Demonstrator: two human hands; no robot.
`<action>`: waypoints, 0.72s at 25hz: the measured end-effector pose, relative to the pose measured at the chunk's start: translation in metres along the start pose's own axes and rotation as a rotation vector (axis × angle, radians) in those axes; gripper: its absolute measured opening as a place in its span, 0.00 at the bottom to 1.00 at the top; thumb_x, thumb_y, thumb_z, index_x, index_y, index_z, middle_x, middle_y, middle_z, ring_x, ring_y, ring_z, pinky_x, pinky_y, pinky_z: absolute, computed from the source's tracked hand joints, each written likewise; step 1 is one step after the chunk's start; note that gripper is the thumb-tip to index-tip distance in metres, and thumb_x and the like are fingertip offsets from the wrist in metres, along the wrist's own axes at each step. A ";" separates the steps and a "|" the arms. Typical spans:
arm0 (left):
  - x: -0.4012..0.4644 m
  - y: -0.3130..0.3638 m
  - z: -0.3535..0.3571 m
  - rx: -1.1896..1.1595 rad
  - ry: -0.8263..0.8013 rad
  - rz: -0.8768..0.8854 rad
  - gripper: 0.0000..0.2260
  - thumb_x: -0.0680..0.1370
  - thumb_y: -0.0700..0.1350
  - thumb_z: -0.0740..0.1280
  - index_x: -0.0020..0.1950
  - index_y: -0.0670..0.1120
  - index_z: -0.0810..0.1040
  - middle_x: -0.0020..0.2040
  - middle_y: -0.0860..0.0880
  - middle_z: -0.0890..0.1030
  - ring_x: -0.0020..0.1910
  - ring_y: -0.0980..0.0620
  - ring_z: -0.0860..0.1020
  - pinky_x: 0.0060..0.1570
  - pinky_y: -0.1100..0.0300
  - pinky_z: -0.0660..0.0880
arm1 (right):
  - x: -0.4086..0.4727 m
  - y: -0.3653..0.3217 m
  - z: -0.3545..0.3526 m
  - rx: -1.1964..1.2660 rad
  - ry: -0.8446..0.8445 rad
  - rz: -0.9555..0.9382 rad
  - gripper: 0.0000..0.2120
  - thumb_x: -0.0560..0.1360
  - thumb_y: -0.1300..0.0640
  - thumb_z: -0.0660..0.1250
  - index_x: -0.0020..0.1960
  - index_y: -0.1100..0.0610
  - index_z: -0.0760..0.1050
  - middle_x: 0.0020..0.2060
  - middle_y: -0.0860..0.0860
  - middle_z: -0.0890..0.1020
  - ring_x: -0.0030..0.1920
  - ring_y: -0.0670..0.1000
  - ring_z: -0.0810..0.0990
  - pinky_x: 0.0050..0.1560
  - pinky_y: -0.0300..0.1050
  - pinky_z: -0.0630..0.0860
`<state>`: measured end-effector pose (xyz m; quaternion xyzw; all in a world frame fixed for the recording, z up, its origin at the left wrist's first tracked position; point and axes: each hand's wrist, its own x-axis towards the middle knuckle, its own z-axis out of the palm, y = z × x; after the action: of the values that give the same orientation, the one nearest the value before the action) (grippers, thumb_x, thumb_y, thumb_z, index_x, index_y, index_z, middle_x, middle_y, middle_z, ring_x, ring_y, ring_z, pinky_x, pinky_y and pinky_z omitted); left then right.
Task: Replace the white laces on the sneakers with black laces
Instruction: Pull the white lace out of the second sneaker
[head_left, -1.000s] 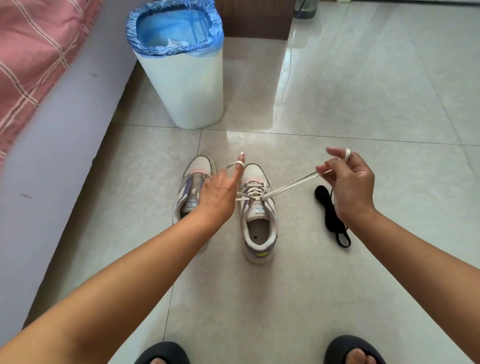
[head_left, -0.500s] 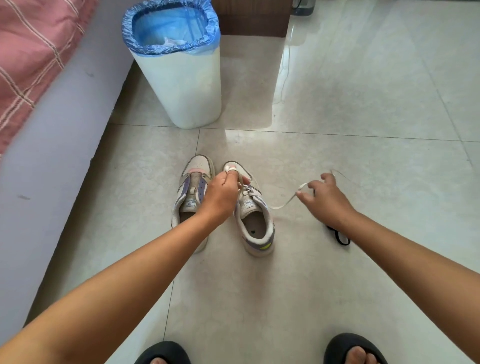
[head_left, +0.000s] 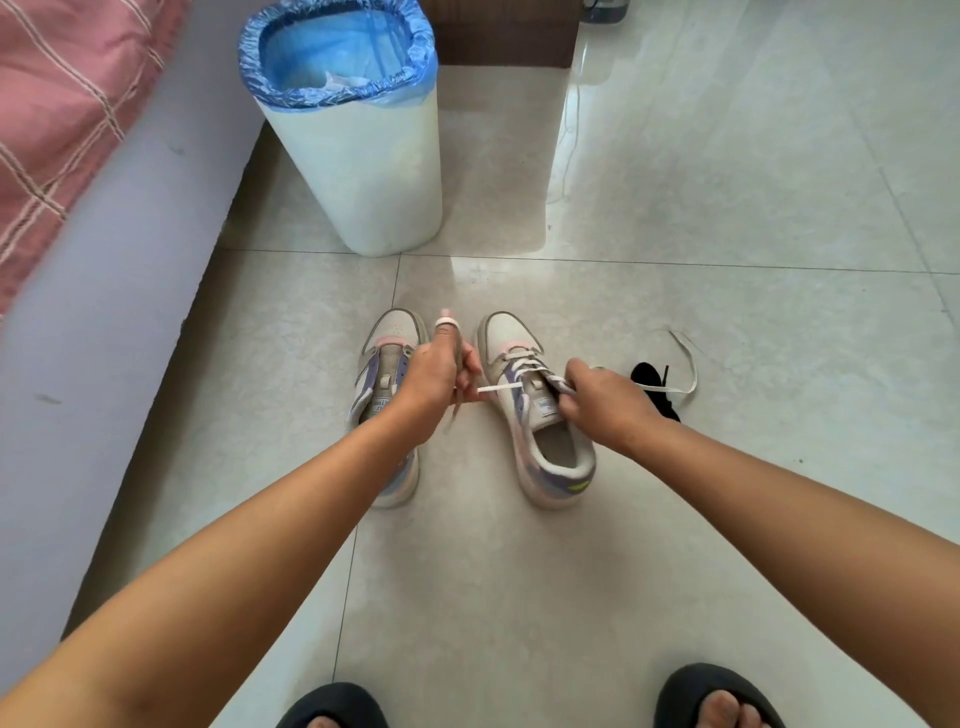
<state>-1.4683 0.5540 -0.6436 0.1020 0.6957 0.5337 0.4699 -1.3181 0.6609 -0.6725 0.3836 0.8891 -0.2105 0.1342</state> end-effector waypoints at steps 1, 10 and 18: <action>0.001 0.000 -0.004 0.025 0.000 -0.038 0.25 0.82 0.55 0.52 0.33 0.41 0.73 0.20 0.50 0.70 0.25 0.50 0.73 0.41 0.54 0.79 | -0.002 0.006 0.000 -0.012 0.002 -0.007 0.09 0.77 0.53 0.59 0.53 0.58 0.68 0.48 0.62 0.79 0.48 0.63 0.77 0.40 0.49 0.68; -0.012 -0.037 0.000 0.703 -0.265 -0.270 0.13 0.76 0.50 0.68 0.51 0.41 0.80 0.43 0.47 0.75 0.44 0.51 0.74 0.40 0.57 0.75 | -0.010 0.020 -0.005 -0.075 -0.106 -0.077 0.14 0.75 0.50 0.63 0.57 0.57 0.69 0.50 0.57 0.79 0.49 0.59 0.77 0.40 0.45 0.66; -0.066 -0.041 -0.005 0.501 -0.496 0.180 0.24 0.80 0.55 0.58 0.30 0.48 0.82 0.38 0.51 0.83 0.42 0.58 0.79 0.51 0.67 0.70 | 0.003 0.017 -0.018 -0.023 -0.225 -0.018 0.22 0.76 0.37 0.58 0.39 0.54 0.74 0.41 0.50 0.73 0.49 0.52 0.72 0.43 0.45 0.68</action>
<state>-1.4217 0.4918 -0.6416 0.4012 0.6578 0.3452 0.5359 -1.3086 0.6817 -0.6626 0.3478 0.8742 -0.2431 0.2358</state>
